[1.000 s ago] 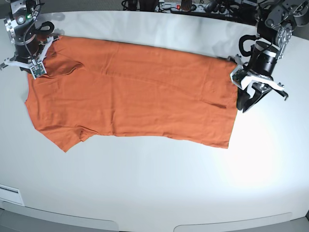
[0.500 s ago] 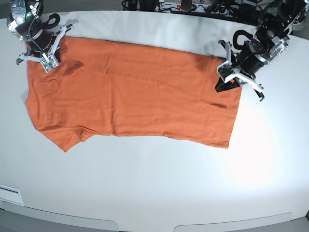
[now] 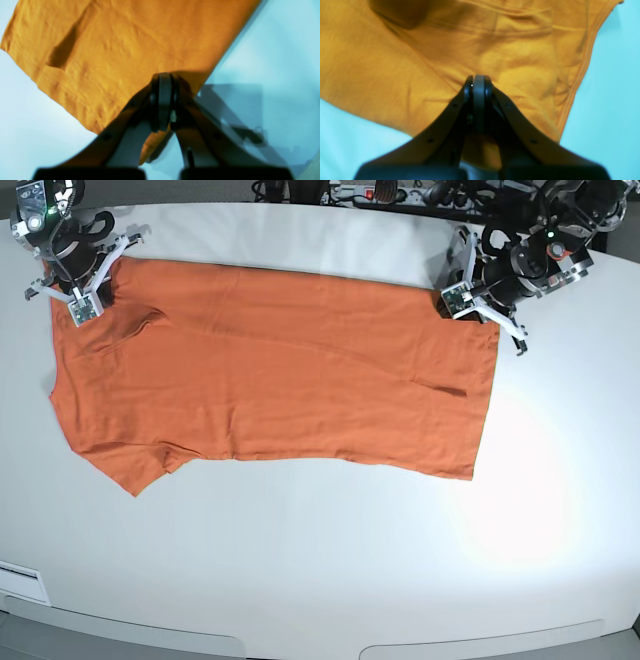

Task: Fold the T-shirt properly
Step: 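Regrip the shirt corners with both grippers and pull it flat, then move both grippers to the hem corners of the shirt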

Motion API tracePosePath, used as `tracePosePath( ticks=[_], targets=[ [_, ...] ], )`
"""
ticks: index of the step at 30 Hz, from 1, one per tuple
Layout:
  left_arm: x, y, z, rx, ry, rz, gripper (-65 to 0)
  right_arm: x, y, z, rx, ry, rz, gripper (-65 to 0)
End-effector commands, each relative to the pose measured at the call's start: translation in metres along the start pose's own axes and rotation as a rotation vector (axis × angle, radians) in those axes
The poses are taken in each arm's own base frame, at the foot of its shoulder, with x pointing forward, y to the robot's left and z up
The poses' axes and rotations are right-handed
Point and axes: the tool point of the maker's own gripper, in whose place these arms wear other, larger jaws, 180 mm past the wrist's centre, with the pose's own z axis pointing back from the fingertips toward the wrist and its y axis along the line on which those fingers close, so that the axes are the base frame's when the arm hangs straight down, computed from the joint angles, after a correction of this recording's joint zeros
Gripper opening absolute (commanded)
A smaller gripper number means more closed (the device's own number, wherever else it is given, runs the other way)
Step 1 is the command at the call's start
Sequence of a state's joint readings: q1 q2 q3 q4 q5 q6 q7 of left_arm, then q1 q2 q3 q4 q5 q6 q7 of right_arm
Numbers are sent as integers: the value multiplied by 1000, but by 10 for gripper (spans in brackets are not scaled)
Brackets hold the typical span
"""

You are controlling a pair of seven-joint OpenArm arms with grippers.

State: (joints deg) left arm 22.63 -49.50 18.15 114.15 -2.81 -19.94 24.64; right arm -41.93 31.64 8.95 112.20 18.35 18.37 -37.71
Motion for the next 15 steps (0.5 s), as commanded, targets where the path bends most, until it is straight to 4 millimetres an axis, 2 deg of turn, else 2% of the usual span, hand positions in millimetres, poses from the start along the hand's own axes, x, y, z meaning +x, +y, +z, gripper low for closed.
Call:
tracePosePath(
  ticks=[1, 5, 9, 15],
  targets=[
    [-8, -7, 4, -25, 37, -8, -650, -31, 9, 5, 28, 131, 27, -650],
    [-8, -28, 10, -62, 64, -11, -650, -38, 22, 17, 49, 144, 43, -650],
    [1, -48, 20, -86, 59, -57, -650, -46, 22, 28, 8, 174, 89, -650],
    [3, -56, 31, -59, 90, -110, -650, -55, 28, 42, -10, 211, 100, -650]
  ],
)
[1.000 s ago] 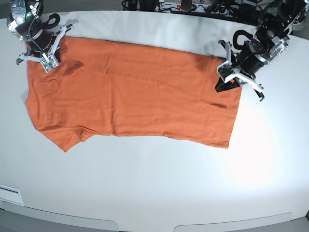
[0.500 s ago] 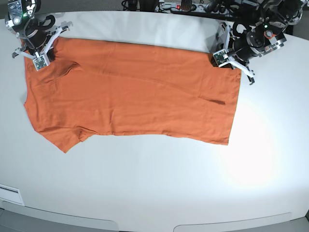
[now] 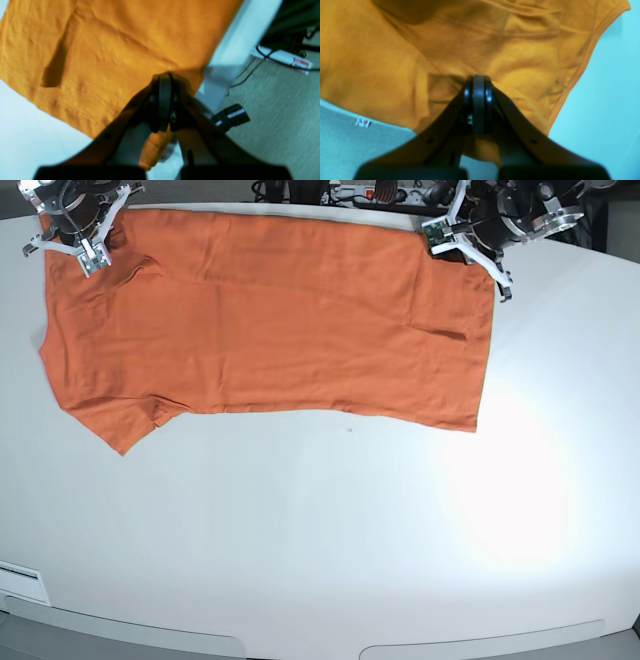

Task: Fold the T-shirt properly
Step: 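Move both grippers to the hem corners of the shirt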

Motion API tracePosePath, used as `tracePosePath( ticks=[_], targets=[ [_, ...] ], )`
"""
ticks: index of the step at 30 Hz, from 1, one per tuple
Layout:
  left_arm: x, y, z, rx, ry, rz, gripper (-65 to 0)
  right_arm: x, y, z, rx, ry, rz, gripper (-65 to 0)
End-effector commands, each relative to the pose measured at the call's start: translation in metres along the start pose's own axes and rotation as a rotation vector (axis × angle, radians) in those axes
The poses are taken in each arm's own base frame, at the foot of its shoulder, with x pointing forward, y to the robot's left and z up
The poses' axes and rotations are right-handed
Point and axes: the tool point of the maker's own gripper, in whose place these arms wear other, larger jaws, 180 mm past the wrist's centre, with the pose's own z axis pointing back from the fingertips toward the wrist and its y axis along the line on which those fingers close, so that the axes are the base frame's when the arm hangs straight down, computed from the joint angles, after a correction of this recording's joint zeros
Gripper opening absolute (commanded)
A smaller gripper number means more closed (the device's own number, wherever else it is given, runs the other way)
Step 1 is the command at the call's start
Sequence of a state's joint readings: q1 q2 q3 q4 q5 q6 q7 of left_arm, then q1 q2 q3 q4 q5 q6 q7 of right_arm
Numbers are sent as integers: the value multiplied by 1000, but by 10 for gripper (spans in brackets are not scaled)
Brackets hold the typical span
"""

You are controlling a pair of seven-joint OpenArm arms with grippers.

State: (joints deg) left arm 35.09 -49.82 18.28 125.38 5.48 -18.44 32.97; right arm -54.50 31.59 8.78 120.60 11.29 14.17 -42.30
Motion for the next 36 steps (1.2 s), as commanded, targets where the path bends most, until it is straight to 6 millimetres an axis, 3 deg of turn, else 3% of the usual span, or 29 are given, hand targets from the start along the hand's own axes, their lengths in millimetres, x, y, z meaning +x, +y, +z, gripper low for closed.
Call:
tracePosePath(
  ticks=[1, 7, 12, 15, 18, 23, 30, 33, 36],
  targets=[
    [3, 5, 5, 19, -4, -27, -650, -10, 4, 4, 15, 46, 13, -650],
    [5, 10, 7, 46, -2, -29, -650, -14, 1, 5, -3, 70, 0, -650],
    [32, 14, 25, 75, -28, -62, -650, -12, -10, 7, -63, 73, 18, -650],
    [26, 22, 26, 123, 1, -14, -650, -1, -18, 12, -114, 42, 10, -636],
    [28, 44, 31, 233, -19, 42, -650, 21, -26, 24, -165, -19, 24, -582],
    [28, 80, 43, 362, -50, 106, -650, 56, -43, 50, -290, -131, 54, -574],
    [57, 154, 83, 522, -278, 261, -650, 62, -55, 55, -361, -156, 57, -574],
    [36, 190, 81, 546, -334, 405, -650, 61, -54, 55, -357, -153, 62, -574],
    [7, 218, 64, 485, -408, 595, -650, 61, -54, 55, -358, -152, 61, -572]
  ],
)
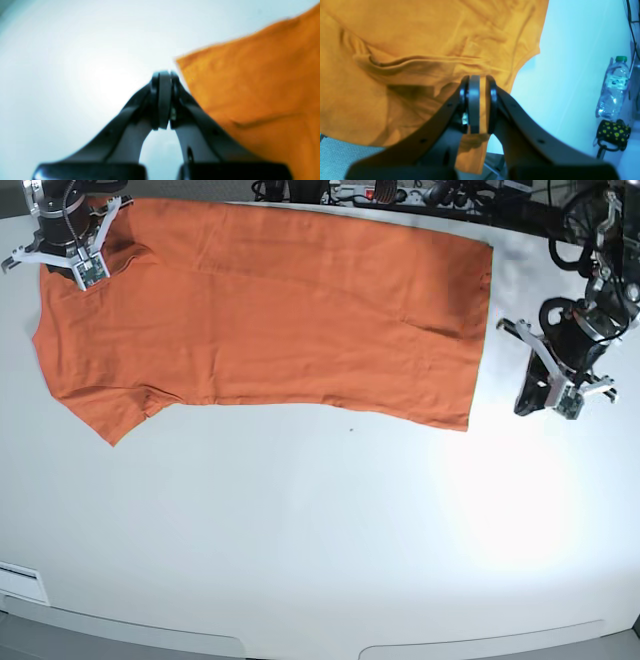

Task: Fold the T-shirt properly
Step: 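Move both grippers to the hem corners of the shirt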

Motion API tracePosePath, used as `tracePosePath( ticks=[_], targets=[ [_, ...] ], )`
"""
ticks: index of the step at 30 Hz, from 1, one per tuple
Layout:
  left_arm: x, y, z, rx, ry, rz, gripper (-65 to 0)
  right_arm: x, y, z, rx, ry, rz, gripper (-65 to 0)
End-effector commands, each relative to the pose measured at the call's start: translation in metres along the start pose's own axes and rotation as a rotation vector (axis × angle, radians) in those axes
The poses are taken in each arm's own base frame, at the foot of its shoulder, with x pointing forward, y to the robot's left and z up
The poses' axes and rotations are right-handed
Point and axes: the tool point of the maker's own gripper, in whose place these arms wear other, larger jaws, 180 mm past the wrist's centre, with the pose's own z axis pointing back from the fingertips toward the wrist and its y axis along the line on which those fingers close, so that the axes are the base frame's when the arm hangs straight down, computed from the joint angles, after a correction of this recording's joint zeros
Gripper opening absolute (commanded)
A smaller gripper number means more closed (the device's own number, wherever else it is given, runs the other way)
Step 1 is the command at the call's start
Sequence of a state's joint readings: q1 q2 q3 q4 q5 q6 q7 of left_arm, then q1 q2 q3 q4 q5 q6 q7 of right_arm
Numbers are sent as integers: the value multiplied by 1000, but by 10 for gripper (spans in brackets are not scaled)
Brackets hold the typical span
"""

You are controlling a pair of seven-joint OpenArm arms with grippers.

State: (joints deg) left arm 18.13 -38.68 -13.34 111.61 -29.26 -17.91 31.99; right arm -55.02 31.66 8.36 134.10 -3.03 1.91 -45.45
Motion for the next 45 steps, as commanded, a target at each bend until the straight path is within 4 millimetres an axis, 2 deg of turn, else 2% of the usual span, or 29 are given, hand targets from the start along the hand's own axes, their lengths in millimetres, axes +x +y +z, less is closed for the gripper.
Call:
tracePosePath(
  ticks=[1, 4, 5, 7, 8, 9, 12, 16, 23, 26, 29, 31, 33, 34, 36, 37, 39, 41, 43, 45],
  targets=[
    [14, 15, -5, 3, -72, 66, -650, 5, -5, 3, -17, -20, 11, -572],
    [-3, 57, -30, 45, -90, 318, -650, 5, -5, 3, -17, -23, 11, -572],
    [-10, 68, -37, 51, -77, 388, -609, 5, -5, 3, -17, -23, 11, -572],
    [-21, 75, -49, 9, -47, 501, -406, 5, -5, 3, -17, -20, 10, -572],
    [-23, 73, -53, -34, -38, 545, -332, 4, -5, 3, -17, -18, 10, -572],
    [-23, 70, -57, -82, -30, 584, -315, 4, -5, 3, -17, -18, 10, -572],
    [-17, 58, -65, -214, -30, 654, -316, 6, -7, 3, -28, -24, 6, -572],
    [-18, 47, -78, -280, -10, 666, -316, 7, -8, 3, -31, -27, 3, -572],
    [-44, -1, -99, -399, 135, 628, -316, 12, -12, 1, -44, -44, 0, -572],
    [-58, -27, -99, -468, 229, 608, -316, 14, -13, 0, -48, -51, -3, -572],
    [-63, -47, -94, -550, 287, 630, -316, 17, -15, 0, -54, -60, -5, -572],
    [-63, -48, -93, -557, 291, 634, -318, 21, -17, -1, -62, -69, -8, -572],
    [-63, -46, -93, -551, 287, 633, -363, 24, -18, -2, -65, -83, -11, -572],
    [-63, -46, -93, -549, 286, 633, -418, 27, -18, -2, -61, -96, -15, -572],
    [-62, -43, -93, -540, 279, 631, -609, 37, -20, -3, -65, -138, -17, -572],
    [-63, -40, -93, -531, 280, 626, -650, 45, -23, -3, -72, -168, -22, -565],
    [-63, -35, -94, -509, 276, 617, -650, 63, -35, -5, -109, -231, -35, -519],
    [-60, -30, -94, -498, 260, 623, -650, 83, -49, -6, -153, -291, -51, -439],
    [-59, -27, -93, -494, 253, 626, -650, 93, -62, -13, -183, -323, -103, -347],
    [-59, -27, -93, -493, 253, 625, -650, 102, -70, -26, -175, -341, -150, -307]
  ],
)
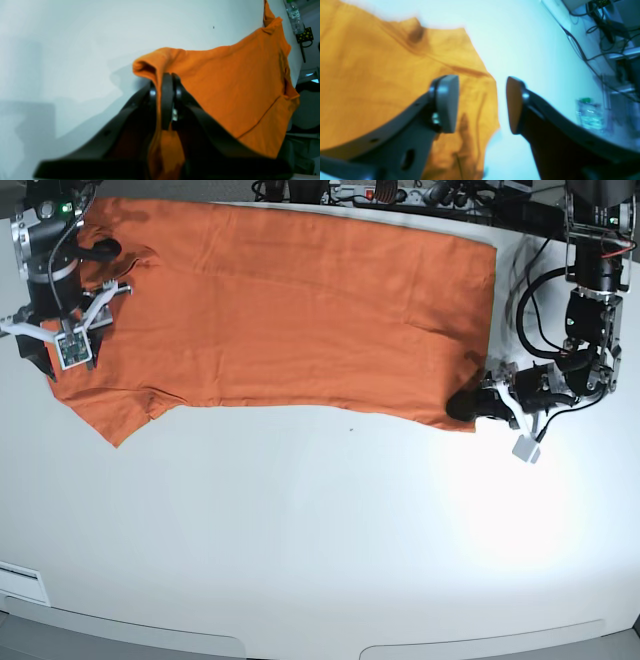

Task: Fold the T-shirt properly
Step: 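Move both grippers to the hem corners of the shirt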

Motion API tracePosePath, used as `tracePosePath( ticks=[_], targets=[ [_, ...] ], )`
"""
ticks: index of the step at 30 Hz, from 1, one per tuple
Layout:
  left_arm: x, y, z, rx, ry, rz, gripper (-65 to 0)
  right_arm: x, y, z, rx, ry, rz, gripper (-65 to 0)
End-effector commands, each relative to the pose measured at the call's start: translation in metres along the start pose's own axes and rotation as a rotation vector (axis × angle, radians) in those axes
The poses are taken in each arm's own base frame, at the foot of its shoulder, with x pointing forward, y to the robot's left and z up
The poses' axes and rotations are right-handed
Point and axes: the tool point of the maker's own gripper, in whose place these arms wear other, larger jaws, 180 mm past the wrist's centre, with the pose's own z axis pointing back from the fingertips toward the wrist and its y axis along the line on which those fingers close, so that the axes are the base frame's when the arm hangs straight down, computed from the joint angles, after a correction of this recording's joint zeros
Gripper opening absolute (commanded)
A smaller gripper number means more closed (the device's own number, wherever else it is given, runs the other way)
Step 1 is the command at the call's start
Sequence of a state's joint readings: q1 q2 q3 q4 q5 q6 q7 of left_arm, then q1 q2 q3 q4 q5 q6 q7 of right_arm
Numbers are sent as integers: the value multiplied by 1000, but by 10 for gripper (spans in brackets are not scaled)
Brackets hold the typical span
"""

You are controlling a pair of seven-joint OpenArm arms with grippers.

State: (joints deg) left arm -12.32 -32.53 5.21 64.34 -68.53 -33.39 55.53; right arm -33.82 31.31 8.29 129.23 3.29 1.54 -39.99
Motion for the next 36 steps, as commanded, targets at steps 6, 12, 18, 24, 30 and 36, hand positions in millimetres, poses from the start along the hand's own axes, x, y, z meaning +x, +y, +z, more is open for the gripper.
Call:
tracePosePath(
  ticks=[6, 12, 18, 24, 30, 36],
  targets=[
    [-5, 12, 6, 58, 45, -9, -650, 17, -18, -60, 67, -45, -129, -305],
    [-2, 12, 6, 62, 30, -13, -650, 17, -12, -117, 299, 12, -300, -305],
    [-3, 14, 6, 70, 37, -18, -650, 12, -12, -153, 499, 87, -448, -305],
    [-3, 13, 6, 67, 34, -16, -650, -14, -6, -173, 641, 165, -606, -307],
    [-3, 13, 6, 67, 33, -16, -650, -39, 18, -163, 740, 254, -675, -307],
    [-3, 13, 6, 66, 33, -17, -650, -49, 39, -150, 816, 290, -726, -384]
  ],
)
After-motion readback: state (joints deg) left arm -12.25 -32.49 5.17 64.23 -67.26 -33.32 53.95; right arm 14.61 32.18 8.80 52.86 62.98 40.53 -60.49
